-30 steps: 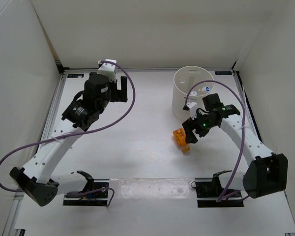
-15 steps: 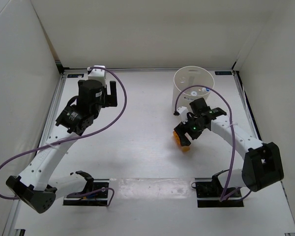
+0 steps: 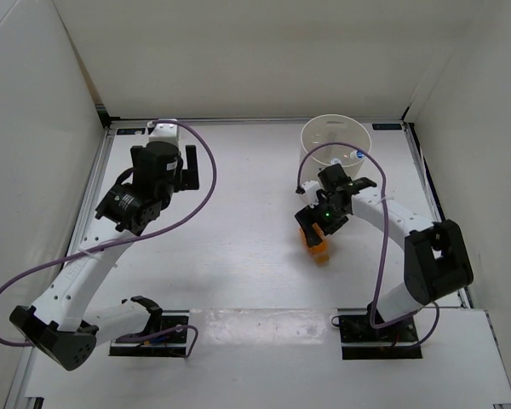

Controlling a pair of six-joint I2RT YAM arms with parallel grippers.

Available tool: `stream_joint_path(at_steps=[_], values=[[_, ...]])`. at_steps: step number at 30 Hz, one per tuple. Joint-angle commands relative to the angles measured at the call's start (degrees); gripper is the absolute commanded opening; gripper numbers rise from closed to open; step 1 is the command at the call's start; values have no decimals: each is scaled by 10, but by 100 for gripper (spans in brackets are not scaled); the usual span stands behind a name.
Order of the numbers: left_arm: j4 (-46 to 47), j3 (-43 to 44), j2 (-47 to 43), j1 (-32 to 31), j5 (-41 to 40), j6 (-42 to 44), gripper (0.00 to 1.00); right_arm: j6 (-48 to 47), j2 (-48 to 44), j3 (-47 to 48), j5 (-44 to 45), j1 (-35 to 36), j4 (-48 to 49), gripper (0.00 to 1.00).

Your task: Put the plastic bottles in the bin

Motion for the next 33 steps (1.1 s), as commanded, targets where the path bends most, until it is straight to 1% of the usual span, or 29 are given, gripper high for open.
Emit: stream_joint_path(at_steps=[1, 8, 12, 15, 16, 18, 19, 22, 23, 25, 26, 28, 29, 30, 33], values=[[-22, 6, -21, 8, -16, -8, 100, 14, 17, 20, 1, 16, 6, 90], [-60, 28, -21, 13, -17, 11, 100, 26, 59, 34, 25, 48, 14, 90], [-73, 32, -25, 20, -19, 23, 100, 30, 85, 44, 31, 55, 20, 90], [-77, 33, -30, 28, -19, 31, 100, 34, 100, 50, 41, 65, 23, 86], [-78, 33, -33, 32, -20, 32, 100, 33, 102, 49, 53, 68, 26, 80], [-83, 37, -35, 34, -20, 39, 100, 33, 104, 43, 69, 84, 32, 74], [-89, 38, -38, 35, -20, 40, 100, 30, 104, 39, 72, 89, 36, 68], [-92, 35, -44, 37, -21, 41, 100, 23, 96, 34, 68, 94, 41, 59], [-92, 31, -44, 38, -20, 41, 100, 22, 93, 33, 61, 94, 41, 51], [-91, 25, -49, 38, -20, 41, 100, 19, 74, 35, 52, 92, 41, 40], [-87, 23, -51, 39, -19, 43, 100, 14, 55, 39, 49, 96, 41, 30], [-78, 17, -50, 47, -12, 46, 100, -14, 38, 46, 64, 111, 44, 16], [-70, 16, -49, 53, -10, 50, 100, -24, 12, 58, 68, 118, 55, 0], [-64, 14, -48, 61, -2, 51, 100, -53, 4, 66, 77, 126, 55, 0], [-40, 13, -37, 84, 30, 53, 100, -67, -29, 125, 87, 141, 74, 0]])
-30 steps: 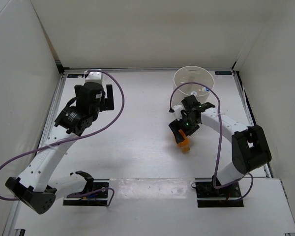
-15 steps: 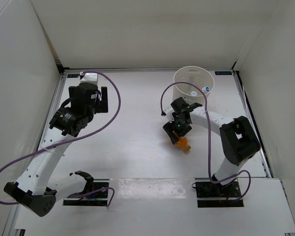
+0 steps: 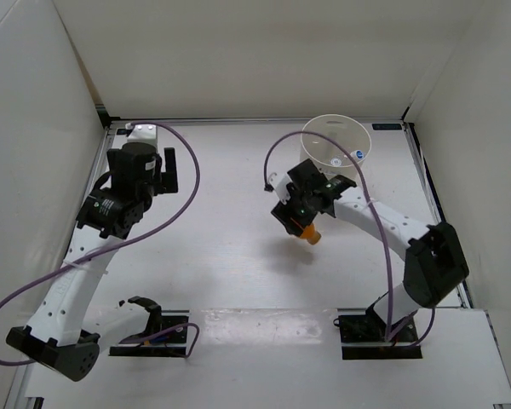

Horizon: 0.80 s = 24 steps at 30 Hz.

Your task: Put the plastic bottles in the bin

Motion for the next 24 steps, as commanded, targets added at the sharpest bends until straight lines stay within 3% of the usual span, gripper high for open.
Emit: stream_joint_path(at_steps=[1, 5, 10, 15, 18, 24], values=[[33, 0, 5, 25, 33, 7, 100, -36, -53, 102, 8, 14, 39, 0], [47, 3, 23, 45, 64, -1, 100, -23, -38, 252, -43, -13, 57, 0], [63, 8, 37, 50, 85, -1, 100, -2, 11, 354, 19, -28, 122, 0], [65, 13, 48, 49, 88, -3, 100, -4, 78, 488, 15, -100, 119, 0], [66, 12, 50, 48, 90, -5, 100, 41, 119, 545, 42, -146, 121, 0], [62, 13, 51, 48, 89, -4, 100, 49, 142, 520, 71, -181, 122, 2]])
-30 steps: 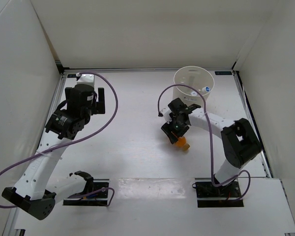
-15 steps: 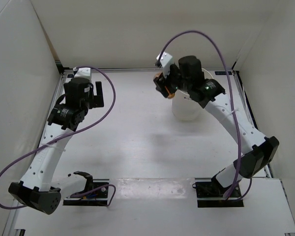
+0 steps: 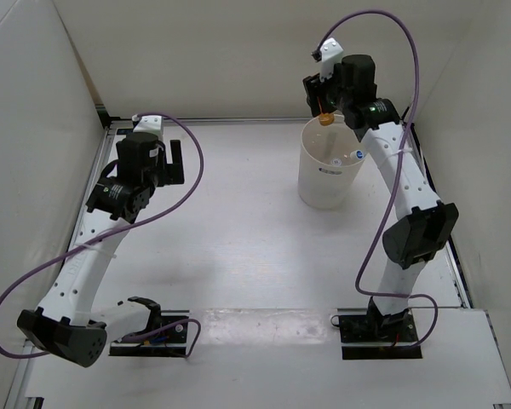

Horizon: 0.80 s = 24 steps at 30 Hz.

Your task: Put the plastic bottles in the bin

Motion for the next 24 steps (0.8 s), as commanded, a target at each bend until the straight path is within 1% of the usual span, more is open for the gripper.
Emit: stream_joint_path(at_steps=[1, 2, 5, 8, 10, 13, 16, 17, 18, 21, 22, 23, 24], values=[[7, 14, -1, 2, 5, -4, 100, 21, -11, -7, 32, -6, 19, 2], [3, 14, -2, 1, 5, -4, 100, 22, -12, -24, 40, -8, 19, 3], [4, 13, -2, 1, 6, -8, 100, 38, -12, -35, 42, -16, 20, 4], [2, 13, 2, 1, 6, -9, 100, 44, -6, -39, 44, -26, 20, 6], [1, 15, 2, 1, 6, -9, 100, 53, -1, -39, 56, -34, 20, 13], [-2, 16, 5, 2, 5, -9, 100, 57, 3, -42, 73, -45, 23, 19], [-2, 16, 6, 2, 6, -9, 100, 52, 4, -50, 76, -53, 24, 27], [-5, 15, 5, 1, 6, -9, 100, 48, 4, -51, 78, -54, 25, 33], [-5, 14, 7, 1, 6, -9, 100, 49, 4, -51, 81, -54, 26, 49], [-6, 15, 6, 0, 3, -7, 100, 45, 0, -53, 90, -50, 29, 71], [-6, 14, 4, 2, 1, -8, 100, 38, -3, -56, 101, -48, 29, 81], [-6, 14, 6, 0, -1, -9, 100, 35, -7, -59, 107, -45, 31, 88], [-9, 16, 6, 2, -4, -10, 100, 32, -8, -61, 113, -39, 40, 90]])
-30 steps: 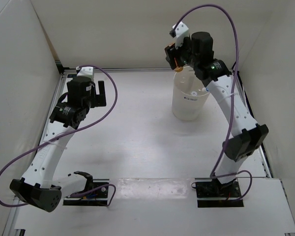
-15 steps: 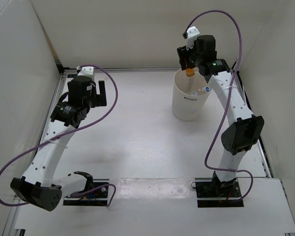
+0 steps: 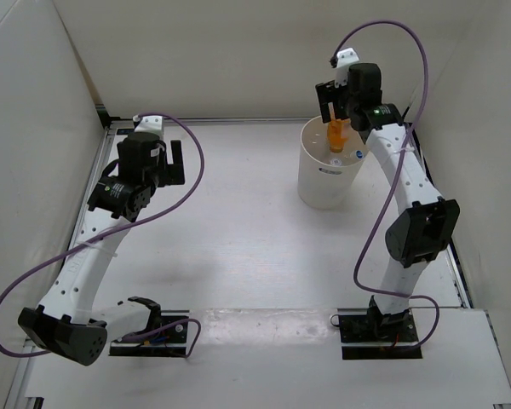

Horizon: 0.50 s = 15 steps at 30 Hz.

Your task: Put the plastic bottles in the bin

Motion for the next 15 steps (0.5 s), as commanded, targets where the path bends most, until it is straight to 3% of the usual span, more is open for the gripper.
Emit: stream_joint_path(at_steps=[1, 5, 15], values=[[-8, 16, 0, 1, -4, -6, 100, -23, -15, -15, 51, 15, 42, 90], [-15, 18, 6, 3, -10, -14, 100, -33, -28, -35, 101, 28, 65, 90], [-19, 13, 4, 3, -11, -12, 100, -27, -56, -32, 97, 31, 68, 90]])
